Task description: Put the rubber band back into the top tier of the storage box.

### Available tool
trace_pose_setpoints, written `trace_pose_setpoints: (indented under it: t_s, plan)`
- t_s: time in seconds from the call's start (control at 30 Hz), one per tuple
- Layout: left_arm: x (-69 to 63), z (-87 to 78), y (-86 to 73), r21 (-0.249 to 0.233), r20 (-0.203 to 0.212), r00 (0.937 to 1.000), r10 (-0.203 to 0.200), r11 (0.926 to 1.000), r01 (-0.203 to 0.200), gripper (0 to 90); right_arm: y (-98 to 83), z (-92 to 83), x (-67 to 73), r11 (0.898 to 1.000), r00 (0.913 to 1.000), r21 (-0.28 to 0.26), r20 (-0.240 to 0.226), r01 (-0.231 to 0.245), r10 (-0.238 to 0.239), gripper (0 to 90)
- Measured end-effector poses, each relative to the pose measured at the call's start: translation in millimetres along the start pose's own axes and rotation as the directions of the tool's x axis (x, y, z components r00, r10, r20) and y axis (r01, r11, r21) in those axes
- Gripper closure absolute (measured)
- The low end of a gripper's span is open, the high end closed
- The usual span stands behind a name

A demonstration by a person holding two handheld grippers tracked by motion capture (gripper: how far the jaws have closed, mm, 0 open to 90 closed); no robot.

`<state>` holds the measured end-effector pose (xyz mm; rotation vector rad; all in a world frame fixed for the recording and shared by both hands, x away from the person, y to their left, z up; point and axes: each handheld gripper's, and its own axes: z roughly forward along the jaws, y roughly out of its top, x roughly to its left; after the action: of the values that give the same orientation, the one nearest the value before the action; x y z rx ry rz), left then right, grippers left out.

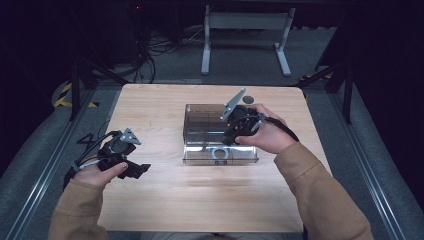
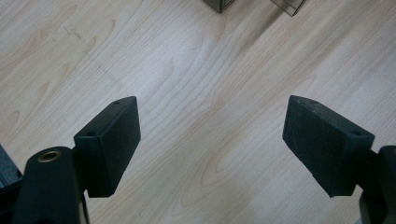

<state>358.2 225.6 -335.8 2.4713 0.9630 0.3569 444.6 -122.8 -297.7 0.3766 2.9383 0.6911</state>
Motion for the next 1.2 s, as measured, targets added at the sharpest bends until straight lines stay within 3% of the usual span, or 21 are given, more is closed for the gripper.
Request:
trace_pose_setpoints:
  t_s: [0.33, 0.67, 0.97, 1.2]
  plan:
    - [0.4, -7.5, -12.7, 0.004, -0.022, 0.9994, -0.029, 0.9996, 0.029, 19.8, -18.4, -20.0, -4.2, 0.999, 0.9994, -0.035, 0.028, -0.02, 0.021, 64.7]
    - [4.1, -8.7, -13.4, -0.004, -0.018, 0.999, -0.041, 0.9992, 0.041, 19.8, -52.9, -38.6, -13.0, 0.993, 0.9939, -0.074, 0.054, -0.091, 0.096, 62.6]
    - [4.3, -7.7, -10.1, -0.004, -0.011, 0.9994, -0.034, 0.9994, 0.034, 19.8, -81.7, -56.1, -19.3, 0.986, 0.9841, -0.087, 0.091, -0.144, 0.152, 59.9]
    - [4.7, -5.0, -8.2, -0.002, -0.008, 0.9995, -0.029, 0.9996, 0.029, 19.8, -104.4, -63.7, -21.5, 0.975, 0.9696, -0.1, 0.125, -0.198, 0.21, 58.4]
